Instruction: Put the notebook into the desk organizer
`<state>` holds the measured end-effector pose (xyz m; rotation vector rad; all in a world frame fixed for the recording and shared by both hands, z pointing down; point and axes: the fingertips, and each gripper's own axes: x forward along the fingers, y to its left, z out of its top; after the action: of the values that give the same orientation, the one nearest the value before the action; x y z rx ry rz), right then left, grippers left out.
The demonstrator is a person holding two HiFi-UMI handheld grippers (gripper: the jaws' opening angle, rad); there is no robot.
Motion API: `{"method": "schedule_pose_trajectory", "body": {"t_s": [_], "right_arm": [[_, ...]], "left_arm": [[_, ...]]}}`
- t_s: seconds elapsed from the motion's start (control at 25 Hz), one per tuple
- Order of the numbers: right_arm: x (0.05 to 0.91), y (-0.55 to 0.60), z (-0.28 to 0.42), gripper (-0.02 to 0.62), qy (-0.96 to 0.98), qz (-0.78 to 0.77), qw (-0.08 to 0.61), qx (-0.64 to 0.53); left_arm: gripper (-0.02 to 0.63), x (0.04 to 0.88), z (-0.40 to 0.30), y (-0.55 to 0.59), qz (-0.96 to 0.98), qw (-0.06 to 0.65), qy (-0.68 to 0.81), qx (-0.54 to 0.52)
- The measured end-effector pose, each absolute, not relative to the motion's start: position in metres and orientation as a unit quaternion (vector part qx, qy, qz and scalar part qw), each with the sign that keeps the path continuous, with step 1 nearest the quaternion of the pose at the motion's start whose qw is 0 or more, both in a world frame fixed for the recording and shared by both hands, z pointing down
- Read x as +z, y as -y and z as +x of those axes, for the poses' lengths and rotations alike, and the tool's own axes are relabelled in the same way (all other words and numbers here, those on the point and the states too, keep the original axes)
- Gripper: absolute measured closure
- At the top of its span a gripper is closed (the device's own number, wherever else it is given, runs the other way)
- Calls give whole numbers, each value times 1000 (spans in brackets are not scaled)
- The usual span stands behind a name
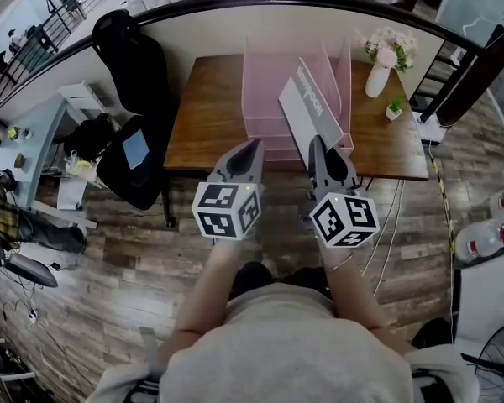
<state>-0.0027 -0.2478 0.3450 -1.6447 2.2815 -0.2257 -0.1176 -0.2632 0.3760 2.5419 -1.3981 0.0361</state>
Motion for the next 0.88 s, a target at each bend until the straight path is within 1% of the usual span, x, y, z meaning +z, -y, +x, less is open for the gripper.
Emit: {"method": "schedule_pose_trajectory", "body": {"t_s": [0.16,0.6,0.72,0.88], "right_arm": [[350,252,-1,577,-781,-594,172,-85],[363,266,5,577,-742,-598,257,-159],[371,273,7,575,-730,-596,280,-184],[386,286,8,577,-718,-587,292,-232]], "left_arm": [[594,386,-124,268,872,132,471,14],[594,402,-122,277,880,153,449,24],[594,408,-123,284,878,161,450,27],[594,412,-120,295,876,166,453,26]]}}
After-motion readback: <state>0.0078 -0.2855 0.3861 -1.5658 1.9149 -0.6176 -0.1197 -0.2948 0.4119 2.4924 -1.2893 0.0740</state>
